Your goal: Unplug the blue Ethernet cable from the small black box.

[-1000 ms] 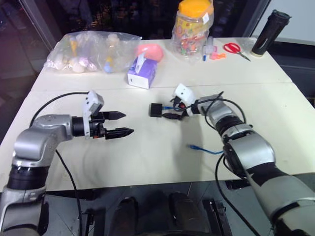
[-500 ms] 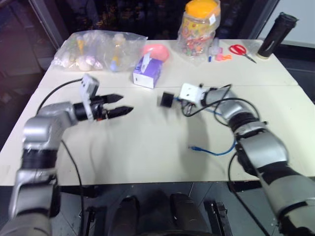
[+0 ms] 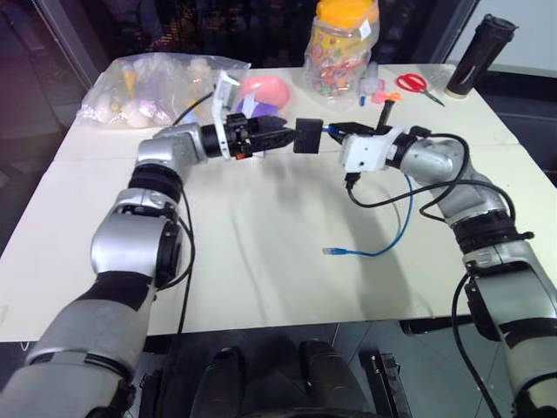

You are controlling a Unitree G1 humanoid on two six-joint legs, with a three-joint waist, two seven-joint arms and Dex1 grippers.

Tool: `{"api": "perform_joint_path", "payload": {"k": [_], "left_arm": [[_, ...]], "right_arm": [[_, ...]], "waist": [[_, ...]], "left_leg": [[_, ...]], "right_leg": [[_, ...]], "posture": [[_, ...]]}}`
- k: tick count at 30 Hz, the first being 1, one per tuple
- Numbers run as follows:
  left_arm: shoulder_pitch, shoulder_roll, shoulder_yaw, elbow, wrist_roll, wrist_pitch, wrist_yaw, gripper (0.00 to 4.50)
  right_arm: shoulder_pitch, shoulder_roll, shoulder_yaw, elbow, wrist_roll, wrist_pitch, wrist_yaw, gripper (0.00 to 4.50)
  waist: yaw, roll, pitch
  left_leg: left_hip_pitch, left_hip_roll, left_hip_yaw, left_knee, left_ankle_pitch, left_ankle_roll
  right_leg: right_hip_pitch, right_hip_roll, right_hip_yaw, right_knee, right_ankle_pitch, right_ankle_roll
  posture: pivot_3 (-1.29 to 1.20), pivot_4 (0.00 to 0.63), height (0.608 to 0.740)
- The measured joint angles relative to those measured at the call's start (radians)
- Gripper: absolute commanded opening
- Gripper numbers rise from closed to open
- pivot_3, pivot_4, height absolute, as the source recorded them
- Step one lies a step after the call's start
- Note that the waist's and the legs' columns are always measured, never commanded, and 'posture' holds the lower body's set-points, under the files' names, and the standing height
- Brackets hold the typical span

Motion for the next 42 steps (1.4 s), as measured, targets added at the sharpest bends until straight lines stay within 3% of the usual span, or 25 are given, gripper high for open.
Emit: {"api": "perform_joint_path", "payload": {"k": [4, 5, 7, 15, 19, 25, 27, 31, 35, 38, 42], "left_arm": [[-0.015, -0.033, 0.016, 0.056, 0.039, -0.042, 0.023, 4.50], [-0.020, -0.043, 0.024, 0.064, 0.041, -0.044, 0.029, 4.24], [-0.035, -0.061, 0.048, 0.075, 0.047, -0.051, 0.050, 3.68], [-0.054, -0.067, 0.094, 0.077, 0.077, -0.059, 0.056, 0.47], [-0.054, -0.068, 0.100, 0.077, 0.091, -0.063, 0.054, 0.50], [-0.042, -0.078, 0.122, 0.077, 0.101, -0.057, 0.057, 0.50], [-0.032, -0.074, 0.140, 0.077, 0.092, -0.041, 0.052, 0.50], [-0.015, -0.059, 0.190, 0.077, 0.066, 0.017, 0.036, 0.50], [-0.016, -0.056, 0.256, 0.071, -0.001, 0.135, -0.031, 0.50], [-0.015, -0.059, 0.257, 0.050, -0.018, 0.191, -0.095, 0.50], [-0.005, -0.076, 0.242, 0.001, -0.026, 0.267, -0.194, 0.50]], "right_arm": [[0.041, 0.001, -0.007, -0.078, 0.000, 0.054, 0.006, 0.02], [0.050, 0.002, -0.007, -0.100, 0.000, 0.069, 0.009, 0.00], [0.064, 0.004, -0.007, -0.140, 0.001, 0.090, 0.014, 0.00], [0.107, 0.006, -0.011, -0.259, 0.010, 0.165, 0.031, 0.00], [0.115, 0.006, -0.011, -0.280, 0.011, 0.190, 0.037, 0.00], [0.178, -0.001, -0.062, -0.373, 0.023, 0.278, 0.028, 2.68], [0.273, 0.013, -0.157, -0.472, 0.082, 0.398, 0.019, 2.68], [0.444, 0.199, -0.405, -0.739, 0.389, 0.796, -0.016, 2.68], [0.576, 0.476, -0.604, -1.055, 1.005, 1.223, -0.156, 2.68], [0.625, 0.574, -0.634, -1.119, 1.298, 1.327, -0.272, 2.68], [0.620, 0.606, -0.640, -1.110, 1.445, 1.330, -0.383, 2.68]], "waist": [[0.005, 0.000, 0.000], [0.006, 0.000, 0.000], [0.007, 0.000, 0.000], [0.005, 0.000, 0.000], [0.006, 0.000, 0.000], [0.011, 0.000, 0.000], [0.018, 0.000, 0.000], [0.024, 0.000, 0.000], [0.028, 0.000, 0.000], [0.030, 0.000, 0.000], [0.030, 0.000, 0.000]], "left_leg": [[-0.001, 0.000, 0.000, 0.001, 0.000, 0.000], [-0.002, 0.000, 0.000, 0.001, 0.000, 0.000], [-0.003, 0.000, 0.000, 0.001, 0.000, 0.000], [-0.001, 0.000, 0.000, 0.001, 0.000, 0.000], [-0.001, 0.000, 0.000, 0.001, 0.000, 0.000], [-0.002, 0.000, -0.001, 0.001, 0.000, 0.000], [-0.002, 0.000, -0.002, 0.000, 0.000, 0.000], [-0.002, 0.000, -0.003, 0.001, 0.000, 0.000], [-0.001, 0.001, -0.005, 0.001, 0.000, 0.000], [-0.001, 0.001, -0.005, 0.002, 0.000, 0.000], [0.000, 0.001, -0.004, 0.002, 0.000, 0.000]], "right_leg": [[0.000, 0.000, 0.000, 0.000, 0.000, 0.000], [0.000, -0.001, 0.000, 0.000, 0.000, 0.000], [0.000, -0.001, 0.000, 0.000, 0.000, 0.000], [0.000, 0.000, -0.001, 0.000, 0.000, 0.000], [0.001, -0.001, -0.001, 0.000, 0.000, 0.000], [0.000, -0.001, -0.001, 0.000, 0.000, 0.000], [0.000, -0.001, -0.002, 0.000, 0.000, 0.000], [0.000, 0.000, -0.002, 0.002, 0.000, 0.000], [0.001, 0.000, -0.004, 0.003, 0.000, -0.001], [0.002, 0.000, -0.004, 0.003, 0.001, -0.002], [0.003, 0.000, -0.004, 0.002, 0.001, -0.002]], "posture": [[0.00, 0.150, 0.739], [0.00, 0.150, 0.739], [0.00, 0.150, 0.739], [0.00, 0.150, 0.739], [0.00, 0.150, 0.739], [0.00, 0.150, 0.739], [0.00, 0.150, 0.739], [0.00, 0.150, 0.739], [0.00, 0.150, 0.739], [0.00, 0.150, 0.739], [0.00, 0.150, 0.739]]}}
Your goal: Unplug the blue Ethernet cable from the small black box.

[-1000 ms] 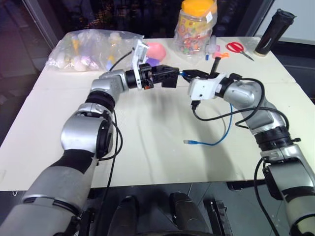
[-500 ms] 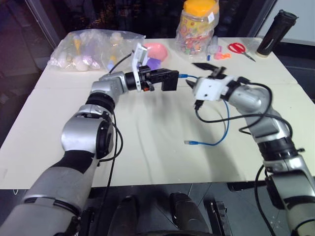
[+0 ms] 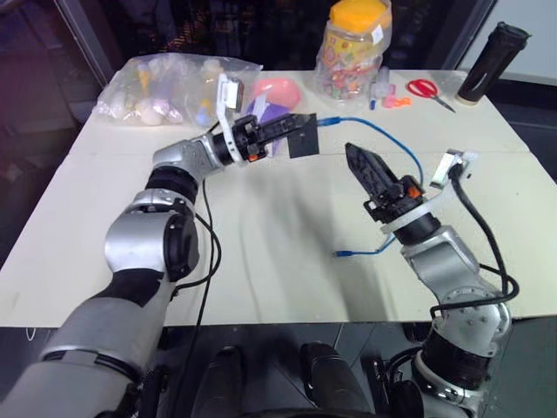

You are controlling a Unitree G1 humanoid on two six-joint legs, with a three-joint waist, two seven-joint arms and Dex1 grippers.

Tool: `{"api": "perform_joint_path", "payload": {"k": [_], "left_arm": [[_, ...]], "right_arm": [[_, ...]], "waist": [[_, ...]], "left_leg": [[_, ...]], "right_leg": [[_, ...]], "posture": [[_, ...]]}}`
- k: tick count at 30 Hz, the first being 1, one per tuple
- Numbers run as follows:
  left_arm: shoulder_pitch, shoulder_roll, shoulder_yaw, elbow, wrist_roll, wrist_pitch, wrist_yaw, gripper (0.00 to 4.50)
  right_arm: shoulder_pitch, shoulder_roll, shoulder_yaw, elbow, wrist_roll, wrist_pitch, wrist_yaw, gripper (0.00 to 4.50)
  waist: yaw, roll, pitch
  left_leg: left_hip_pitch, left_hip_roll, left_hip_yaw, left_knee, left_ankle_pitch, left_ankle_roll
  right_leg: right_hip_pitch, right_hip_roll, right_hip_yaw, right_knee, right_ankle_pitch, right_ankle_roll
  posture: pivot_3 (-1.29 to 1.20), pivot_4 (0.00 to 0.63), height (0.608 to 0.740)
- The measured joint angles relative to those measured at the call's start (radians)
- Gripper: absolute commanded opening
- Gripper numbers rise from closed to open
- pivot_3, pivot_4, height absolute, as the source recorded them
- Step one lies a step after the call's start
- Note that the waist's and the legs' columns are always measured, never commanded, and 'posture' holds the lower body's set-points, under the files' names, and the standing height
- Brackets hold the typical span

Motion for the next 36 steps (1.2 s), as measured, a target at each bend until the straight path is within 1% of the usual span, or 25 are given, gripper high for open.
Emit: {"api": "perform_joint_path", "payload": {"k": [3, 8, 22, 26, 28, 30, 31, 32, 33, 36], "left_arm": [[0.010, -0.016, -0.010, -0.033, -0.007, 0.050, -0.040, 0.50], [0.019, -0.028, -0.018, -0.065, -0.012, 0.075, -0.045, 0.50], [0.046, -0.043, -0.027, -0.107, -0.037, 0.135, -0.041, 0.50], [0.049, -0.060, -0.031, -0.120, -0.038, 0.138, -0.041, 0.50], [0.053, -0.064, -0.038, -0.126, -0.038, 0.139, -0.041, 0.50], [0.057, -0.068, -0.046, -0.126, -0.038, 0.139, -0.042, 0.50], [0.059, -0.069, -0.048, -0.126, -0.037, 0.139, -0.040, 0.50], [0.061, -0.068, -0.047, -0.126, -0.038, 0.140, -0.038, 0.50], [0.065, -0.068, -0.046, -0.129, -0.047, 0.141, -0.041, 0.50], [0.067, -0.066, -0.046, -0.129, -0.055, 0.141, -0.036, 0.50]], "right_arm": [[-0.023, -0.008, 0.008, 0.023, 0.042, -0.025, -0.037, 2.68], [-0.031, -0.034, 0.054, 0.036, 0.076, -0.047, -0.050, 2.68], [-0.040, -0.069, 0.133, 0.096, 0.074, -0.141, -0.048, 2.68], [-0.040, -0.080, 0.149, 0.096, 0.074, -0.158, -0.048, 2.68], [-0.040, -0.082, 0.157, 0.097, 0.074, -0.165, -0.048, 2.17], [-0.040, -0.088, 0.162, 0.097, 0.070, -0.167, -0.048, 1.43], [-0.040, -0.089, 0.166, 0.097, 0.070, -0.168, -0.046, 0.97], [-0.040, -0.089, 0.169, 0.097, 0.070, -0.174, -0.042, 0.33], [-0.040, -0.090, 0.169, 0.097, 0.068, -0.181, -0.041, 0.02], [-0.039, -0.092, 0.175, 0.098, 0.068, -0.193, -0.041, 0.02]], "waist": [[0.000, 0.000, 0.000], [-0.001, 0.000, 0.000], [0.000, 0.000, 0.000], [0.000, 0.000, 0.000], [-0.001, 0.000, 0.000], [-0.001, 0.000, 0.000], [-0.001, 0.000, 0.000], [-0.001, 0.000, 0.000], [-0.001, 0.000, 0.000], [0.000, 0.000, 0.000]], "left_leg": [[0.000, 0.000, 0.000, -0.001, 0.000, 0.000], [0.000, 0.000, 0.000, -0.002, 0.000, 0.000], [-0.001, 0.000, 0.000, -0.001, 0.000, 0.000], [-0.001, 0.000, 0.000, -0.001, 0.000, 0.000], [-0.001, 0.000, 0.000, -0.001, 0.000, 0.000], [-0.001, 0.000, 0.000, -0.001, 0.000, 0.000], [-0.001, 0.000, 0.000, -0.001, 0.000, 0.000], [-0.001, 0.000, 0.000, -0.001, 0.000, 0.000], [-0.001, 0.000, 0.000, -0.001, 0.000, 0.000], [-0.001, 0.000, 0.000, -0.001, 0.000, 0.000]], "right_leg": [[0.000, 0.000, 0.000, 0.000, 0.000, 0.000], [-0.001, 0.000, 0.000, 0.000, 0.000, 0.000], [-0.001, 0.000, 0.000, -0.001, 0.000, 0.000], [-0.001, 0.000, 0.000, -0.001, 0.000, 0.000], [-0.001, 0.000, 0.000, -0.001, 0.000, 0.000], [-0.001, 0.000, 0.000, -0.001, 0.000, 0.000], [-0.001, 0.000, 0.000, -0.001, 0.000, 0.000], [-0.001, 0.000, 0.000, -0.001, 0.000, 0.000], [-0.001, 0.000, 0.000, -0.001, 0.000, 0.000], [-0.001, 0.000, 0.000, -0.001, 0.000, 0.000]], "posture": [[0.00, 0.150, 0.739], [0.00, 0.150, 0.739], [0.00, 0.150, 0.739], [0.00, 0.150, 0.739], [0.00, 0.150, 0.739], [0.00, 0.150, 0.739], [0.00, 0.150, 0.739], [0.00, 0.150, 0.739], [0.00, 0.150, 0.739], [0.00, 0.150, 0.739]]}}
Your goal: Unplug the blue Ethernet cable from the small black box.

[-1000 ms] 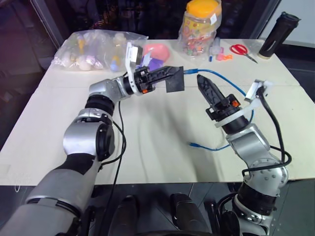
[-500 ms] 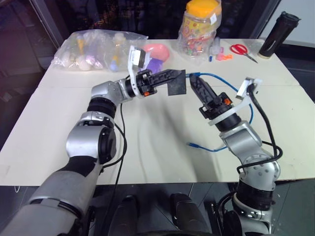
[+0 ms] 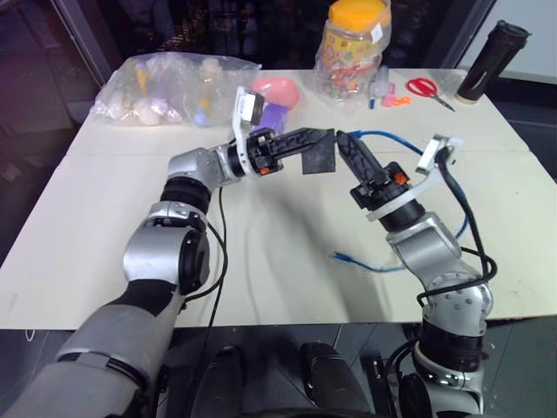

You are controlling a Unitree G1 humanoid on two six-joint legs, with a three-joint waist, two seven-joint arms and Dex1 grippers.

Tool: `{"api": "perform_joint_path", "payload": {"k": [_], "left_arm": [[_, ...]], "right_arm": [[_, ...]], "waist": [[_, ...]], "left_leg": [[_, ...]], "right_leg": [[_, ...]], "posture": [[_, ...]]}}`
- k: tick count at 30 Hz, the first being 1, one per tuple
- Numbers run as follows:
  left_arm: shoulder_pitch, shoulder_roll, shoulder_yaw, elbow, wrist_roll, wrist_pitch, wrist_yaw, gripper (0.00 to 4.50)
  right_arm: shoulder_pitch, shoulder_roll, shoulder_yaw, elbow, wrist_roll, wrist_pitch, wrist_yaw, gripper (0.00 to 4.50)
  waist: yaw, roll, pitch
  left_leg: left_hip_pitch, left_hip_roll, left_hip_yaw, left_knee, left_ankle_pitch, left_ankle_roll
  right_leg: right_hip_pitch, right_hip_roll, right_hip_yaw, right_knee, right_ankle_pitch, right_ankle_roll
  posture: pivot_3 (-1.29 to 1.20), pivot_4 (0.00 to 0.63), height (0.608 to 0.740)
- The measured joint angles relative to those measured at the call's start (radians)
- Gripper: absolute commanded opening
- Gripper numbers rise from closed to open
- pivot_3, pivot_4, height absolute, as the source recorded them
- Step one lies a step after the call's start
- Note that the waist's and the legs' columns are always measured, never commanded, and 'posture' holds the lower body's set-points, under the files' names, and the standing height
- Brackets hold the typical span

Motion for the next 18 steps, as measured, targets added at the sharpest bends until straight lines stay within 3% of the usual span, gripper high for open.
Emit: {"api": "perform_joint_path", "payload": {"k": [13, 18], "left_arm": [[-0.002, 0.001, 0.002, 0.018, -0.001, -0.038, 0.093, 0.50], [0.006, 0.155, 0.064, 0.044, -0.001, -0.109, 0.182, 0.50]], "right_arm": [[-0.016, -0.022, -0.011, 0.068, 0.020, -0.031, -0.034, 0.02], [-0.016, -0.165, -0.279, 0.185, 0.021, -0.116, -0.092, 0.02]], "waist": [[0.000, 0.000, 0.000], [0.000, 0.000, 0.000]], "left_leg": [[0.000, 0.000, 0.000, 0.000, 0.000, 0.000], [0.000, 0.000, 0.001, -0.002, 0.000, 0.000]], "right_leg": [[0.000, 0.000, 0.000, 0.000, 0.000, 0.000], [-0.001, 0.000, 0.000, -0.001, 0.000, 0.000]], "posture": [[0.00, 0.150, 0.739], [0.00, 0.150, 0.739]]}}
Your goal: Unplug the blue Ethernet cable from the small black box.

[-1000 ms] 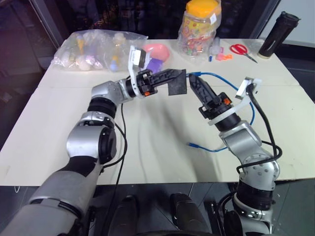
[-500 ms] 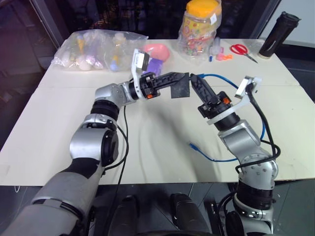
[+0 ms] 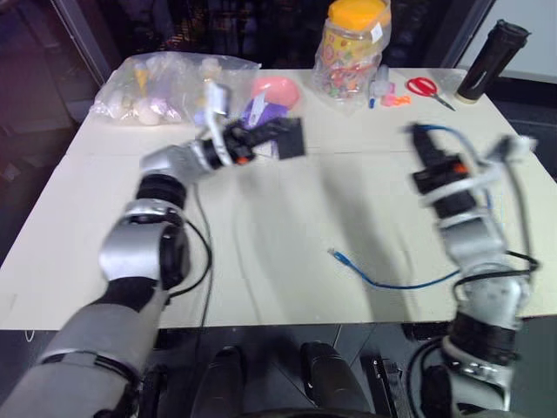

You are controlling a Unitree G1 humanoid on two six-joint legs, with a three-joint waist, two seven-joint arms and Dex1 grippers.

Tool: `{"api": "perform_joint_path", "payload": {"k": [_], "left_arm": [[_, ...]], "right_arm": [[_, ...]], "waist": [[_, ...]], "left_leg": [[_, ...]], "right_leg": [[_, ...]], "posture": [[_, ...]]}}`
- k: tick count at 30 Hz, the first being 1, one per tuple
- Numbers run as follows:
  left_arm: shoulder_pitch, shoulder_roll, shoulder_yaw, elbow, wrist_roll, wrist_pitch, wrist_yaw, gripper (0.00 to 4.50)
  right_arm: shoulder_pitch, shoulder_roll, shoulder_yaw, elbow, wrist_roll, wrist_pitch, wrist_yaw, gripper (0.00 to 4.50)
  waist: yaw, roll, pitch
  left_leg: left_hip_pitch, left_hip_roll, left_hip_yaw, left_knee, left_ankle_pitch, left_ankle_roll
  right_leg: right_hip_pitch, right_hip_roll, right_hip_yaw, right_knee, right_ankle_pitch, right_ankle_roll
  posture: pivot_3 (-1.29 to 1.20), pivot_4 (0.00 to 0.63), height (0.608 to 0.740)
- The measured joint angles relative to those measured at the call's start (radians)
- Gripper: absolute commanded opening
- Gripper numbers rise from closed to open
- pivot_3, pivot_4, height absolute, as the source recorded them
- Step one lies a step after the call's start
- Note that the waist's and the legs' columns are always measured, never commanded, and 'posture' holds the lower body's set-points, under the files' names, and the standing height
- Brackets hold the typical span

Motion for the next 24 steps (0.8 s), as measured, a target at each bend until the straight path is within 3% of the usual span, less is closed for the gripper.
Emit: {"api": "perform_joint_path", "payload": {"k": [4, 11, 14, 20, 21, 24], "left_arm": [[0.009, -0.061, 0.008, 0.003, 0.010, -0.073, 0.081, 0.50], [0.117, -0.214, -0.148, -0.037, 0.213, -0.563, 0.361, 0.50], [0.137, -0.261, -0.182, -0.041, 0.242, -0.657, 0.406, 0.50], [0.200, -0.313, -0.232, -0.027, 0.294, -0.785, 0.482, 0.50], [0.207, -0.319, -0.245, -0.011, 0.313, -0.814, 0.511, 0.50], [0.208, -0.334, -0.264, 0.023, 0.348, -0.869, 0.574, 0.50]], "right_arm": [[-0.012, -0.006, 0.018, 0.044, -0.008, 0.004, -0.004, 0.02], [-0.037, -0.063, 0.072, 0.252, -0.202, 0.051, -0.119, 0.02], [-0.067, -0.078, 0.088, 0.342, -0.274, 0.061, -0.124, 1.21], [-0.093, -0.117, 0.102, 0.434, -0.357, 0.080, -0.048, 4.27], [-0.077, -0.124, 0.111, 0.424, -0.362, 0.104, -0.034, 4.45], [0.005, -0.137, 0.174, 0.314, -0.367, 0.194, 0.008, 4.45]], "waist": [[0.008, 0.000, 0.000], [0.010, 0.000, 0.000], [0.005, 0.000, 0.000], [0.002, 0.000, 0.000], [0.003, 0.000, 0.000], [0.004, 0.000, 0.000]], "left_leg": [[-0.001, 0.000, 0.000, 0.002, 0.000, 0.000], [-0.002, -0.001, 0.002, 0.002, 0.000, 0.000], [-0.002, -0.001, 0.003, 0.002, 0.000, 0.000], [-0.001, -0.001, 0.003, 0.002, 0.000, 0.000], [-0.001, -0.001, 0.003, 0.002, 0.000, 0.000], [-0.001, -0.001, 0.003, 0.002, 0.000, 0.000]], "right_leg": [[0.000, 0.000, -0.001, 0.000, 0.000, 0.000], [-0.001, -0.001, 0.002, -0.001, 0.000, 0.000], [-0.001, -0.001, 0.002, -0.001, 0.000, 0.000], [0.000, 0.000, 0.003, -0.001, 0.000, 0.001], [0.000, 0.000, 0.003, -0.001, 0.000, 0.001], [0.000, 0.000, 0.003, -0.001, 0.000, 0.001]], "posture": [[0.00, 0.150, 0.739], [0.00, 0.150, 0.739], [0.00, 0.150, 0.739], [0.00, 0.150, 0.739], [0.00, 0.150, 0.739], [0.00, 0.150, 0.739]]}}
